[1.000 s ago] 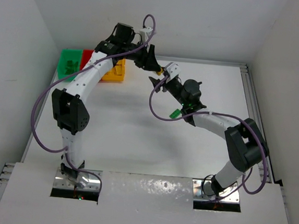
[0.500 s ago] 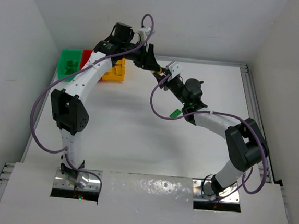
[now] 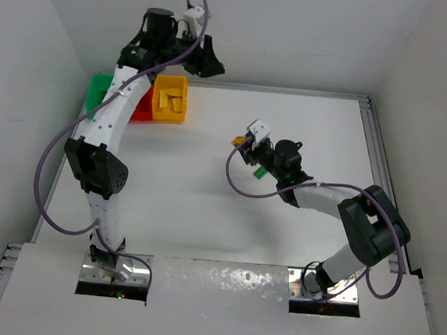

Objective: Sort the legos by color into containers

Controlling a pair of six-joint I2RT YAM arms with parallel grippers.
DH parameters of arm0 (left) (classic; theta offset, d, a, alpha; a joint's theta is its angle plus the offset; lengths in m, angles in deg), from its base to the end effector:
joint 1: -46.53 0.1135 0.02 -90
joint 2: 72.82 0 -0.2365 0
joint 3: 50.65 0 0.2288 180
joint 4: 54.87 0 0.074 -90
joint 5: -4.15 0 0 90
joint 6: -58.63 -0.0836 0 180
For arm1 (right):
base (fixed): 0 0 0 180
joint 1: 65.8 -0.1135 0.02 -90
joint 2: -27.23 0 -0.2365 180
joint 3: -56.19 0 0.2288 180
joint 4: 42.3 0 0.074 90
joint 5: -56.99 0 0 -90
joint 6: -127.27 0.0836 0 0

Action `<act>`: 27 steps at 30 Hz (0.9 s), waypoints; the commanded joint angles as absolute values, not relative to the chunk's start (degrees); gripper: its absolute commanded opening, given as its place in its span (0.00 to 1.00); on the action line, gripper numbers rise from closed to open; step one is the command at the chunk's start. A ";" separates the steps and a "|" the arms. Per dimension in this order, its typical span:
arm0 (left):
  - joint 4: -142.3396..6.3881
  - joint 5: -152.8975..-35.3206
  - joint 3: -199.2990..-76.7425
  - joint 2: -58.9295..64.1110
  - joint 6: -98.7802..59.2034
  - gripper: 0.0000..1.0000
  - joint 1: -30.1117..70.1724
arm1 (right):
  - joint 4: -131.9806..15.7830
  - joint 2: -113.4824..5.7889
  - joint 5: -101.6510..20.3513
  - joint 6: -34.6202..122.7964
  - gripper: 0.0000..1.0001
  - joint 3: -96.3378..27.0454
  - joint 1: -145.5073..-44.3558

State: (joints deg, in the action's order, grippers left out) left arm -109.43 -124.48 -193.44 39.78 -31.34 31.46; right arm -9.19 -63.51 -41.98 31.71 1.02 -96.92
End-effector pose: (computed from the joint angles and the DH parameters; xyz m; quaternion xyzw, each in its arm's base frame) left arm 0.4070 -0.1636 0.3894 0.2815 0.7628 -0.3428 0.4705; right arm 0.3062 0.2001 0.2102 -0.2779 0.6663 0.2076 0.6601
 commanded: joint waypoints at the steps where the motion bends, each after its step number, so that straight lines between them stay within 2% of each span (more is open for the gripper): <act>1: -107.61 -121.27 -194.09 38.46 -32.95 0.00 34.92 | -9.35 -62.41 -39.87 34.54 0.00 3.89 -97.18; 2: -108.30 -120.75 -193.91 38.45 -34.26 0.00 35.10 | -7.95 -62.50 -39.69 35.51 0.00 4.25 -97.18; 4: -110.06 -112.34 -195.48 39.06 -39.15 0.00 35.72 | -7.84 -62.24 -39.60 36.74 0.00 3.38 -97.27; 5: -110.07 -107.08 -195.58 39.50 -41.63 0.00 36.15 | -8.02 -61.98 -39.69 36.83 0.00 3.02 -97.27; 6: -107.98 -95.81 -194.01 40.38 -44.35 0.00 37.99 | -8.28 -61.71 -39.78 38.92 0.00 2.32 -97.36; 8: -105.77 -87.47 -192.68 41.44 -45.08 0.00 44.02 | -8.46 -60.92 -40.13 39.03 0.00 2.05 -97.36; 11: -103.30 -86.11 -192.15 45.04 -43.06 0.00 53.78 | -9.25 -59.43 -40.30 39.29 0.00 2.05 -97.27; 15: -103.04 -81.73 -191.02 50.74 -44.02 0.00 59.00 | -11.01 -58.90 -40.83 39.29 0.00 1.97 -97.36; 23: -96.89 -76.19 -188.72 57.87 -43.93 0.04 62.17 | -15.75 -59.60 -41.18 40.88 0.00 -1.55 -97.97; 27: -94.08 -78.28 -188.11 59.37 -44.20 0.07 63.14 | -20.31 -59.78 -40.92 39.65 0.00 -4.79 -98.06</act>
State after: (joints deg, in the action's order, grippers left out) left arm -100.67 -78.41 -187.54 61.20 -43.55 63.44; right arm -18.63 -60.42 -40.52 39.93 -0.97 -97.60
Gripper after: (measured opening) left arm 0.469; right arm 0.359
